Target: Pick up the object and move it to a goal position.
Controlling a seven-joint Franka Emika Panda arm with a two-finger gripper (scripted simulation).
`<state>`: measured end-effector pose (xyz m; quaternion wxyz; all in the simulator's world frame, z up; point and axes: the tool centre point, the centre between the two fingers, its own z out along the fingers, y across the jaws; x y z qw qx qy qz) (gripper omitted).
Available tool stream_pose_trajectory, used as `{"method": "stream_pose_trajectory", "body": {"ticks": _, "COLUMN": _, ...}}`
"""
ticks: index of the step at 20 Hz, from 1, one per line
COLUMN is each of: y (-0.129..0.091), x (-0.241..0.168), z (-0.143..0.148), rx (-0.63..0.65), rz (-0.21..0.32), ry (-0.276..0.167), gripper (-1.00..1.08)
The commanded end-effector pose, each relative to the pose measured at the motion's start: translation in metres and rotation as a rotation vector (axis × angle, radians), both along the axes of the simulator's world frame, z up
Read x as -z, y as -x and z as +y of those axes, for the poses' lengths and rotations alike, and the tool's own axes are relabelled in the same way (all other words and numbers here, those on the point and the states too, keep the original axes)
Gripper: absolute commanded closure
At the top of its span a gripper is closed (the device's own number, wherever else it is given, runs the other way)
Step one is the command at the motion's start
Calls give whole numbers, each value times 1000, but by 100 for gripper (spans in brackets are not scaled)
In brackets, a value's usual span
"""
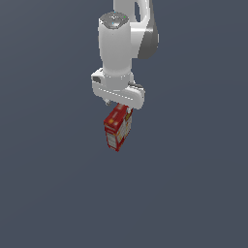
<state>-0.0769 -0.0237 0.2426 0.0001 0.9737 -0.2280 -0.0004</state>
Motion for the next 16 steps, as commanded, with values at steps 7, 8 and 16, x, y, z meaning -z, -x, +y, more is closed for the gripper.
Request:
{"method": "stream_pose_trajectory", "body": {"ticks": 7, "y": 0, "x": 10, "z": 0, "rx": 1, "rz": 0, "ry": 0, "gripper": -92}}
{"method": "stream_pose_trajectory", "body": {"ticks": 8, "y": 0, "x": 14, "z": 0, "rx": 1, "rz": 0, "ry": 0, "gripper": -92}}
{"method": "stream_pose_trajectory", "body": {"ticks": 16, "y": 1, "x": 46, "z": 0, "rx": 4, "rz": -1, "ry": 0, "gripper": -92}}
